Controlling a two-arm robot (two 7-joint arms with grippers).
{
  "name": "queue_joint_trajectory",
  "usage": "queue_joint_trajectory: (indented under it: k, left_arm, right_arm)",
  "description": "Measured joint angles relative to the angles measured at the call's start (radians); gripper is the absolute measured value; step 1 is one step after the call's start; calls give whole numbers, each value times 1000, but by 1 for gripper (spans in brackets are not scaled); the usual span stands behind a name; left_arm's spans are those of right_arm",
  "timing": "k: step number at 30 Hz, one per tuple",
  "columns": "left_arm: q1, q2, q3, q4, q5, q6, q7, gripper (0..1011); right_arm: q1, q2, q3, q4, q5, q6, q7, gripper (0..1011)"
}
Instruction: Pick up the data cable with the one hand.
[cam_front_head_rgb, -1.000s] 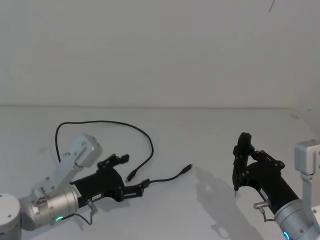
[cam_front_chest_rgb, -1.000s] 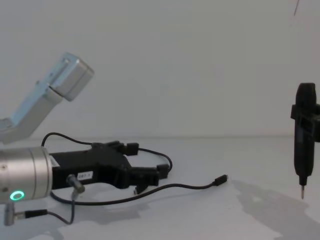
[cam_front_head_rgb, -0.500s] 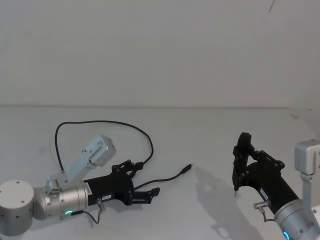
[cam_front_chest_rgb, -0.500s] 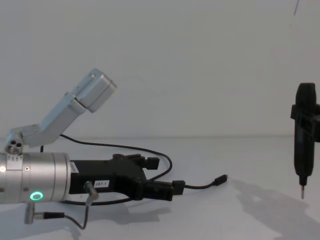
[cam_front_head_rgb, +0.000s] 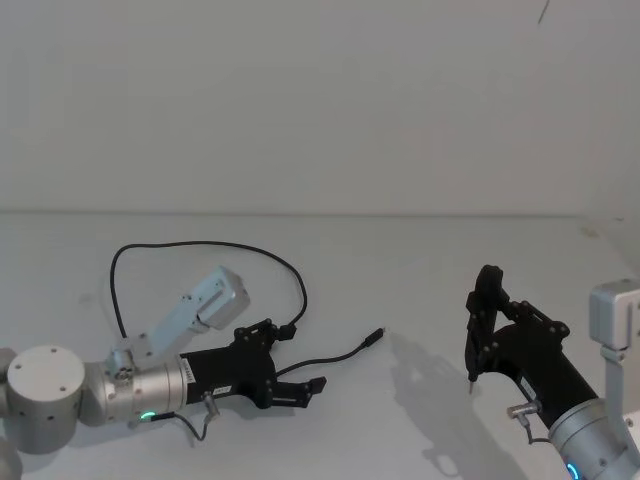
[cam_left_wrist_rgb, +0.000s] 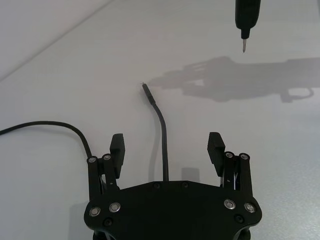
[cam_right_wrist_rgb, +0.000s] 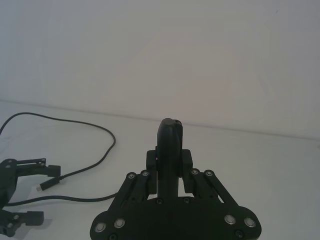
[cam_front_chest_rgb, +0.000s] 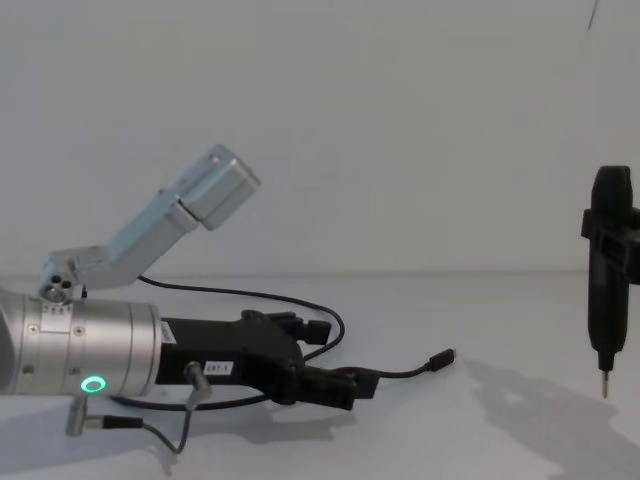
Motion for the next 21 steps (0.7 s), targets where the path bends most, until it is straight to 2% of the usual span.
queue_joint_trajectory:
  k: [14, 21]
  left_arm:
    - [-69, -36, 48, 78, 51, 4, -33, 998]
    - [-91, -49, 61, 106, 66, 10, -41, 863]
  right_arm:
    - [0, 0, 0, 0, 0, 0, 0, 279]
    - [0, 0, 0, 0, 0, 0, 0, 279]
